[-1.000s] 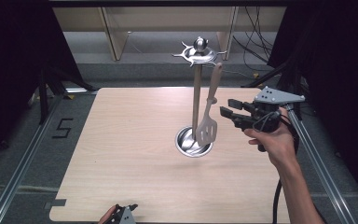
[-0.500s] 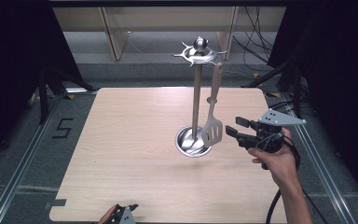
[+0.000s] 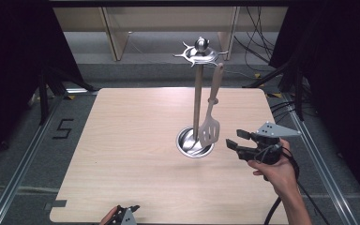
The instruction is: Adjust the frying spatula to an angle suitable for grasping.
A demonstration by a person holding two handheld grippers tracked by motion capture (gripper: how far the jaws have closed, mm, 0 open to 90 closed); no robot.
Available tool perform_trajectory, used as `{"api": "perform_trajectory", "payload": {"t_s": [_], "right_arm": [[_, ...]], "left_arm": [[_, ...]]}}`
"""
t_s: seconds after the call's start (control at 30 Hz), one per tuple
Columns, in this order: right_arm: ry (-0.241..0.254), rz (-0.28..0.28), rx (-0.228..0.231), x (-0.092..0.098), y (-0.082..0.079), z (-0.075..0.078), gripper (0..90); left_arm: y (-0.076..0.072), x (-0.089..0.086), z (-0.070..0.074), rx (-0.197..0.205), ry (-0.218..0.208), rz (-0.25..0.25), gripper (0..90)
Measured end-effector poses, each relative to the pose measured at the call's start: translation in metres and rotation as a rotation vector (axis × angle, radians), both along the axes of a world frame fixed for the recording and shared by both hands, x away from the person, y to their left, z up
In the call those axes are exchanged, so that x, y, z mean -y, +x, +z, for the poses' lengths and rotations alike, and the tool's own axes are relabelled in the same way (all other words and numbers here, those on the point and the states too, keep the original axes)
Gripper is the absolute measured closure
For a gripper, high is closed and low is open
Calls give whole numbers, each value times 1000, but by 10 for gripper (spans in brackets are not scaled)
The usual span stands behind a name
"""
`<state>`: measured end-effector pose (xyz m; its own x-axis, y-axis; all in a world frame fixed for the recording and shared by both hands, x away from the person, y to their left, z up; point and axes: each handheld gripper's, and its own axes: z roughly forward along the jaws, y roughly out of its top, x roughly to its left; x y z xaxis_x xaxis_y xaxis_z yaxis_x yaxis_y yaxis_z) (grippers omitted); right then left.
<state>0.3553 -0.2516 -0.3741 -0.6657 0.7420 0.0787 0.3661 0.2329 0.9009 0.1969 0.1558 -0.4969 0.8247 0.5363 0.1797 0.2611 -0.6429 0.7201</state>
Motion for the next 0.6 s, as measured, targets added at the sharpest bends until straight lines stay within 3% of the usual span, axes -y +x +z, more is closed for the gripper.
{"api": "perform_trajectory", "payload": {"t_s": [0.07, 0.1, 0.13, 0.2, 0.3, 0.37, 0.47, 0.6], "right_arm": [[-19, 10, -19, 2, -1, -1, 428], [-38, 14, 14, 3, 1, -7, 421], [-41, 16, -11, 4, 0, -8, 419], [-43, 17, -17, 3, 0, -11, 417], [-91, 1, -39, 4, 0, -21, 407], [-91, -4, -43, 4, 0, -24, 406], [-92, -10, -40, 3, -1, -26, 402], [-122, 15, -40, 3, -2, -31, 397]], "left_arm": [[0, 0, 1, 7, 2, 5, 154], [0, 0, 1, 13, 3, 6, 154], [0, 0, 1, 13, 3, 7, 154], [0, 0, 1, 12, 3, 8, 154], [0, 1, 1, -1, -8, 4, 154], [1, 0, 2, 12, 1, 3, 154], [1, 0, 1, -1, -8, 8, 154], [1, 0, 1, 2, -6, 11, 154]]}}
